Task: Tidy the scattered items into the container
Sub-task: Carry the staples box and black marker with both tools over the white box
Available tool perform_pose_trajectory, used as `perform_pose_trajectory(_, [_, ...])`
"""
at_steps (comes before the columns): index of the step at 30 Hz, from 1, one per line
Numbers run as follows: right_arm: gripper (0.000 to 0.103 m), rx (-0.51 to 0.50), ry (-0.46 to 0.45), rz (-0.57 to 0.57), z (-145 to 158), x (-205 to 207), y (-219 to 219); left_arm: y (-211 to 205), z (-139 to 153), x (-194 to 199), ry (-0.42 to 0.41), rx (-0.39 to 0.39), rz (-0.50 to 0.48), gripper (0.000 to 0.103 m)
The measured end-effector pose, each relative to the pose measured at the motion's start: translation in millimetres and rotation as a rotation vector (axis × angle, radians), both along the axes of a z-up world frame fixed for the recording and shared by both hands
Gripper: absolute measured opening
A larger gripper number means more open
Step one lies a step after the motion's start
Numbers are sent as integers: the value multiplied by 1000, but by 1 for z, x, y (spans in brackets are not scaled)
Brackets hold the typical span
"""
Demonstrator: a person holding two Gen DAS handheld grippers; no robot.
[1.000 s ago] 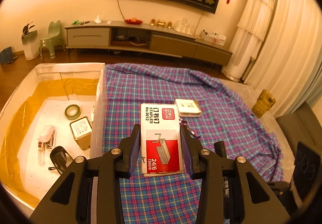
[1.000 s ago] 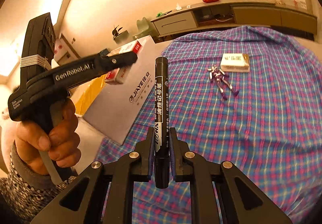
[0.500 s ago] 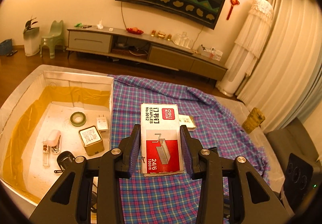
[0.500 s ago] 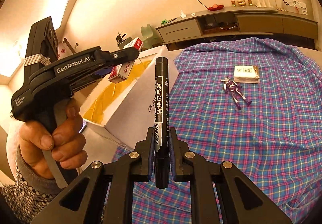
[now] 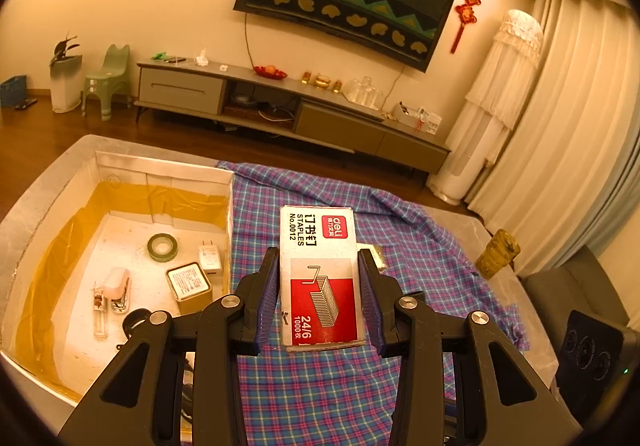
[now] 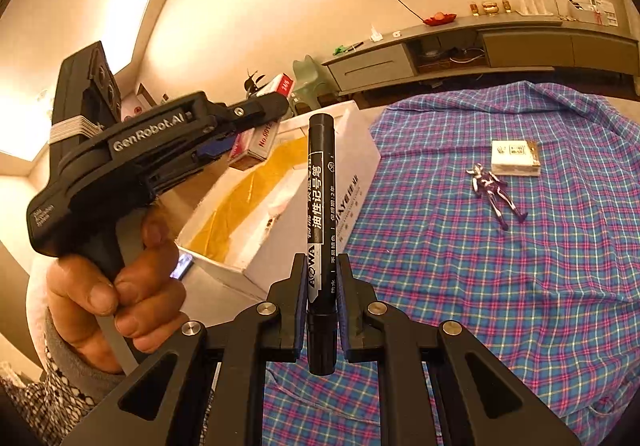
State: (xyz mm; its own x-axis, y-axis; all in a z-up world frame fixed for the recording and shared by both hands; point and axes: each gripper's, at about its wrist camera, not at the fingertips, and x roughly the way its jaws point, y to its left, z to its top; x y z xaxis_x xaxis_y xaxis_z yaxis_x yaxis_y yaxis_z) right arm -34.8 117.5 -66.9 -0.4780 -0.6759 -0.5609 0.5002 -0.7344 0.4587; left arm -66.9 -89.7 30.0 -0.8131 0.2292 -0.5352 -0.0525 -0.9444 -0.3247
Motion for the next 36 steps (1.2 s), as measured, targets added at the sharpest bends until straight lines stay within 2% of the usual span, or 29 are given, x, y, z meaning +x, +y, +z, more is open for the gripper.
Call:
perform_pose_trajectory(5, [14,-13,26,11,10,1,-6,-2,4,4,10,1,4,40])
perform_pose_trajectory(16, [14,-14,31,26,10,-5,-22,-14,3,6,8,11,30,40])
perform_pose_trajectory(28, [14,-18,54,73,21,-18,-51,-51,0,6,2,50,99,40])
perform_pose_trajectory(36, [14,-1,82,108,33,-21,-75,-98,-4,8,-9,110,191,39])
